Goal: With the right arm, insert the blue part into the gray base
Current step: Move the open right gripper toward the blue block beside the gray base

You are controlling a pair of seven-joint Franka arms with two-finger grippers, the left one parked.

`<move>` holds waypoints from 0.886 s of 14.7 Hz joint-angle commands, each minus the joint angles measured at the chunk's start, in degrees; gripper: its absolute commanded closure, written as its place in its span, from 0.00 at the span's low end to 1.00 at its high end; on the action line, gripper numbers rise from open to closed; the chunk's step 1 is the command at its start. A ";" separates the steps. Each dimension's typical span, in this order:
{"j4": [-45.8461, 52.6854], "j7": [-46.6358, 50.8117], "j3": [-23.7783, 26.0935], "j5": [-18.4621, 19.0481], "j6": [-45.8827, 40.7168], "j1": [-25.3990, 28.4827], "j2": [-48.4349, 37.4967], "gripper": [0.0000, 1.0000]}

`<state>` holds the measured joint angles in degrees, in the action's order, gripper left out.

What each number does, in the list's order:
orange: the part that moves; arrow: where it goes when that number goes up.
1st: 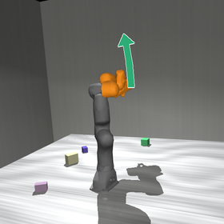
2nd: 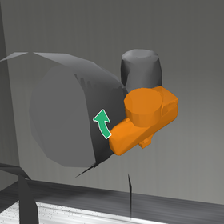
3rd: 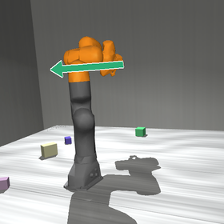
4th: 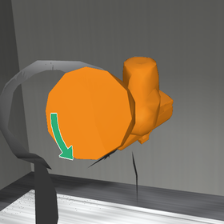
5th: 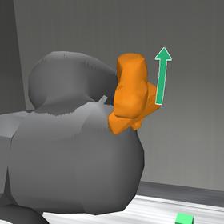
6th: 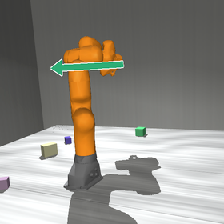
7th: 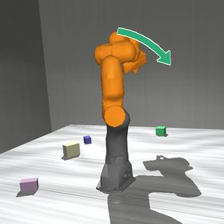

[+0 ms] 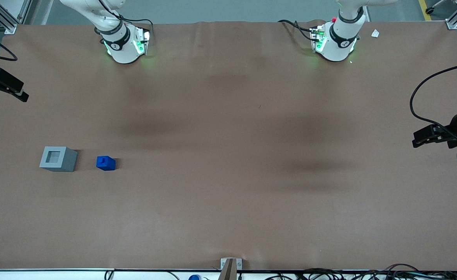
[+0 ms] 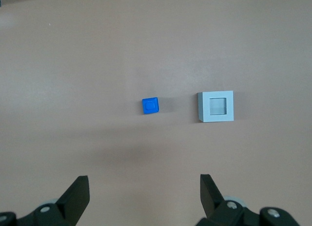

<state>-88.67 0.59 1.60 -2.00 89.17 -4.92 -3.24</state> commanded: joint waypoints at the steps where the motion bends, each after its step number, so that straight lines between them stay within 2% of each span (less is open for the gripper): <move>1: 0.25 -3.11 0.51 -0.81 0.21 -0.53 -0.45 0.00; 10: -0.97 -3.05 0.60 -0.99 0.21 0.00 3.58 0.00; 13: -1.68 -1.57 0.60 -0.99 2.84 0.18 8.05 0.00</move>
<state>-89.88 -2.32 1.95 -2.30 90.28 -4.61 1.95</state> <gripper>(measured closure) 0.000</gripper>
